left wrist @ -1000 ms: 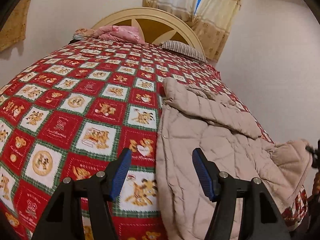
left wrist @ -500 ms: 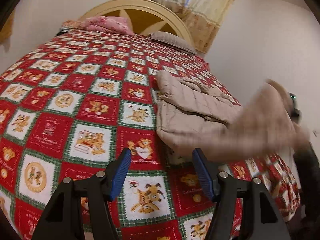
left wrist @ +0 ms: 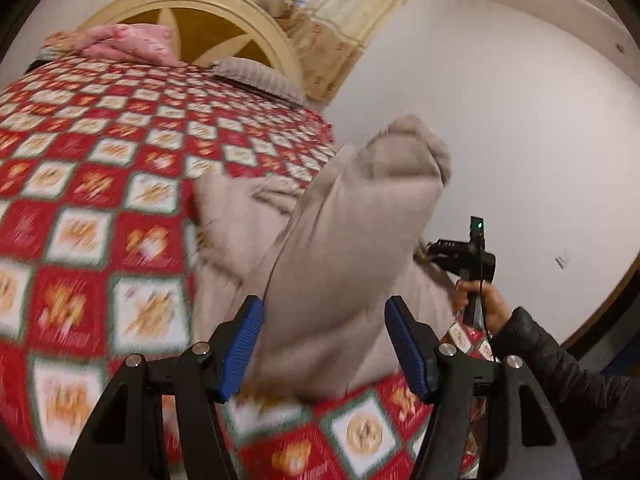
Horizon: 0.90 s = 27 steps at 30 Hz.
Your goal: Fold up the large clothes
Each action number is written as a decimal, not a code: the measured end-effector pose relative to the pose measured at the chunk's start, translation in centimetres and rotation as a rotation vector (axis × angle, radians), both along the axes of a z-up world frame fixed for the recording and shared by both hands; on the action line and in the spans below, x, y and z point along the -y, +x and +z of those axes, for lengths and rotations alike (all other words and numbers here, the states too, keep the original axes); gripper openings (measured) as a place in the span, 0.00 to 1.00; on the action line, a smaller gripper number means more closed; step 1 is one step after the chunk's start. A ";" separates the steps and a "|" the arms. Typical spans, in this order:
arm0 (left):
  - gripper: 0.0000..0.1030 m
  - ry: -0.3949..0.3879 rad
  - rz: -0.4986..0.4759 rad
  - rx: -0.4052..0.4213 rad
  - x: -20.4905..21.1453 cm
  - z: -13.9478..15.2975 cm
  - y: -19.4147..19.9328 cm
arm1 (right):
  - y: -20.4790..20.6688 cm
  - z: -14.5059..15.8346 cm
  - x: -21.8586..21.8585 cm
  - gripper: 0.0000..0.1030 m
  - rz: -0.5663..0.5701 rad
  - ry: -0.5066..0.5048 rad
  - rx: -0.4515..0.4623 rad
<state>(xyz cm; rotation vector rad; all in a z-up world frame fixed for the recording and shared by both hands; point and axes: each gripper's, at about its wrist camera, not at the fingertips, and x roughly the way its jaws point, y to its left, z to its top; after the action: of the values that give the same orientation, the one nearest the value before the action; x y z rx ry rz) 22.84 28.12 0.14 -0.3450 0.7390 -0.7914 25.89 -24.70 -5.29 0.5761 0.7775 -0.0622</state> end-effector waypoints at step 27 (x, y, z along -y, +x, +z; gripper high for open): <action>0.70 -0.115 0.034 -0.087 -1.6 -0.4 5.2 | 0.4 1.7 0.4 1.00 0.253 -0.269 0.016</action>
<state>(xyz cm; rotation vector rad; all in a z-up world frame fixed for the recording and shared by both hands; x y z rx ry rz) 28.01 29.69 -0.24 -0.4968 0.7686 -0.7923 26.27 -25.05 -3.56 0.2204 0.8058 0.0706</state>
